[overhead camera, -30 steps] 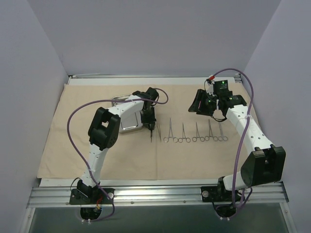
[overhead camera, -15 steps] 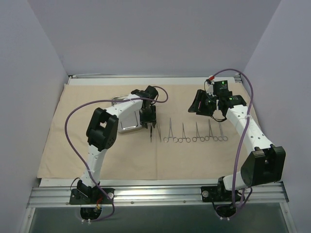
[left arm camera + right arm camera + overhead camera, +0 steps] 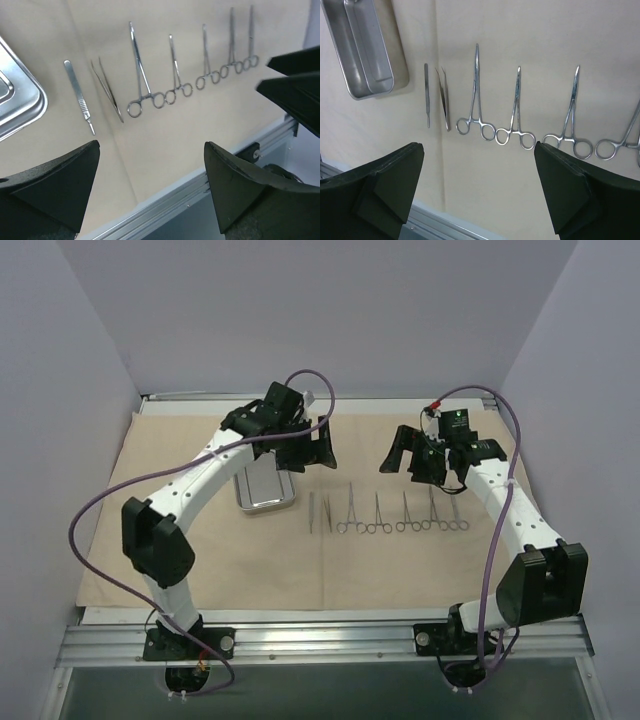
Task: Open and lay out the surgical kit
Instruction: Reset both arms
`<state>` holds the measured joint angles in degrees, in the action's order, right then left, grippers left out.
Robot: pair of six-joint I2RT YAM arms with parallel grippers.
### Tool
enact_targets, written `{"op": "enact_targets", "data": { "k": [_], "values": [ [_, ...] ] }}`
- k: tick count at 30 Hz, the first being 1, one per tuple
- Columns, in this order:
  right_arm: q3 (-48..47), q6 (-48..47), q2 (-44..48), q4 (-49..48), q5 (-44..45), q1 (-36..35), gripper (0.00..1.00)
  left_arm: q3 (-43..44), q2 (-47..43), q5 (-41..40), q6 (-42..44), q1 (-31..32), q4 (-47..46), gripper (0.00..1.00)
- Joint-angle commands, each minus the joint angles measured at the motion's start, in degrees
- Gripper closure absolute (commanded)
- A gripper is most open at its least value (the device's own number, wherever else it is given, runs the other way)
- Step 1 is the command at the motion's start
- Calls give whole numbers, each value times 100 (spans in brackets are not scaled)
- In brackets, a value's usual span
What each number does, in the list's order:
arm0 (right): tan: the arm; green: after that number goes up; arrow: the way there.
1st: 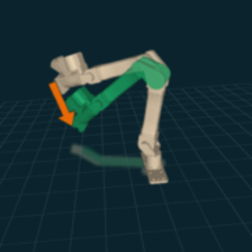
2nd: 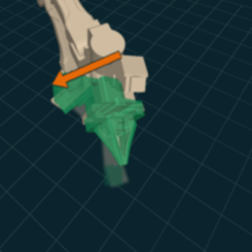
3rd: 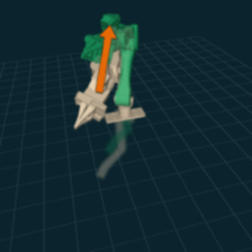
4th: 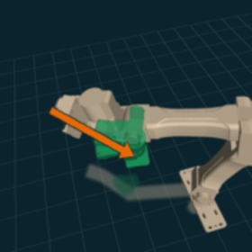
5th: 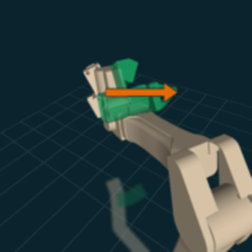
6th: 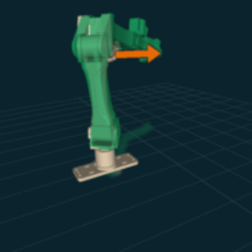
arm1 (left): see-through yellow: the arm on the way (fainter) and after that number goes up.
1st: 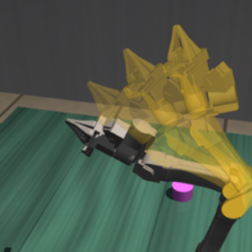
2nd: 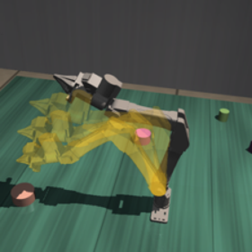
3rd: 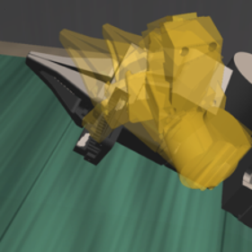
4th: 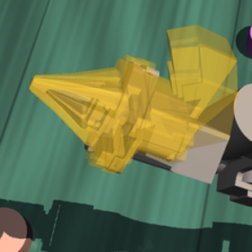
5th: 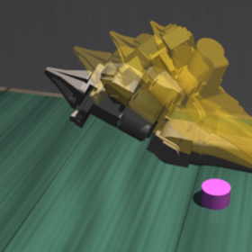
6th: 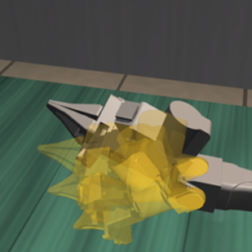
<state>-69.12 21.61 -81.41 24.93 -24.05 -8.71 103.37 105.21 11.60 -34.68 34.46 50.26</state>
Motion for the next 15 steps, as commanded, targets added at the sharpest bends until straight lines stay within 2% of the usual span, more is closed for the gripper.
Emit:
{"op": "enact_targets", "data": {
  "k": [1, 10, 15],
  "values": [
    [293, 89, 475, 12, -91, -34, 0, -448, -903, 466, 84, 9, -613, 6],
    [1515, 546, 1196, -787, -407, -105, 0, -2768, -2608, 1028, -531, -299, -1896, 6],
    [2499, 704, 1864, -1796, -635, -131, 0, -3919, -3295, 1555, -864, -633, -2941, 6]
  ]
}}
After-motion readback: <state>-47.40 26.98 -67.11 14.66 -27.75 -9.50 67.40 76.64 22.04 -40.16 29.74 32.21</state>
